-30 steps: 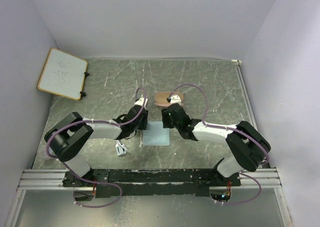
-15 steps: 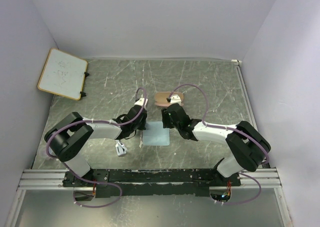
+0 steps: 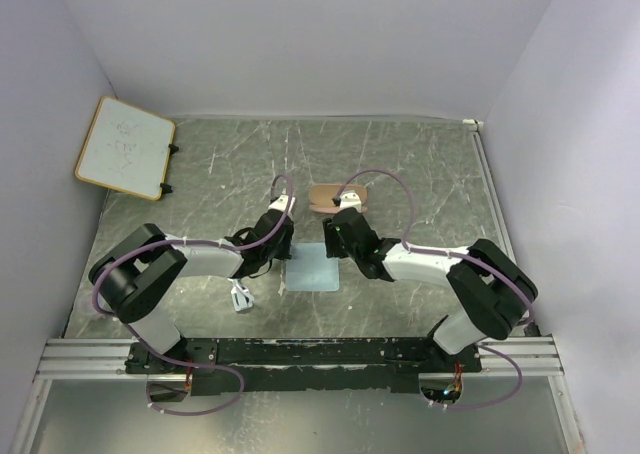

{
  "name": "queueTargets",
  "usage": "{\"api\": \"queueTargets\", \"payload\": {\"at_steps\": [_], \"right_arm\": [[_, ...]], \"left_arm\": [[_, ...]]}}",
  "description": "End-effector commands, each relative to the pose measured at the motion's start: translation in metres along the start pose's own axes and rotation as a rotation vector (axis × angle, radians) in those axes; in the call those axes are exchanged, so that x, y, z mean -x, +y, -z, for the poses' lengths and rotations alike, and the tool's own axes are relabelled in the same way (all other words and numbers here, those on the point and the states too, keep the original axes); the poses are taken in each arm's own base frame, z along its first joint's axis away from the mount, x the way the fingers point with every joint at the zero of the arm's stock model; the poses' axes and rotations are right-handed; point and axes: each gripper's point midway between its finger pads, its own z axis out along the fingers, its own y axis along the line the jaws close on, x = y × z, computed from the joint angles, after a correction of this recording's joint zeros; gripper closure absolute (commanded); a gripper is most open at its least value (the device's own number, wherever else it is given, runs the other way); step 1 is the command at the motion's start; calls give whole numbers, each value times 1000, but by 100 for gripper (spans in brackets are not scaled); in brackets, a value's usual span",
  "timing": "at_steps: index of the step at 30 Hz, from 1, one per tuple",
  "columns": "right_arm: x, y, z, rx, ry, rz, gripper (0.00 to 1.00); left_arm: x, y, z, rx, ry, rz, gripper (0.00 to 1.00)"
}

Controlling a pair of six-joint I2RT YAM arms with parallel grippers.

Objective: Organize the sunglasses
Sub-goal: Place the glasses cleaning cloth at the center of the board.

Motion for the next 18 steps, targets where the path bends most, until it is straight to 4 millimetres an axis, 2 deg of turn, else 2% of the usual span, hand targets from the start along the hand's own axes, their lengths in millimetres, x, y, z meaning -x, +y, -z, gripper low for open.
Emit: {"api": "queueTargets", "payload": {"at_steps": [1,5,7,12,14,16,18], "right_arm": [[-2,-3,-3,-16,10,1,50],[-2,-2,-4,-9,9,0,50],[-2,-1,-5,-11,9,3,51],[-6,-2,-9,-15,23,7,63],[-8,-2,-10,-15,27,5,64],[-10,-3,-12,-18,32,6,72],[-10,-3,-14,-17,36,4,73]], "left_arm": [[-5,-3,-3,-18,36,-8,89],[-4,-4,-2,-20,38,-8,79],[-4,-4,-2,-17,41,-9,78],[-2,-2,-1,-9,35,-12,77],[-1,-1,-1,2,35,-14,77],[-1,1,-1,10,35,-16,77],[-1,1,-1,11,33,-16,77]]}}
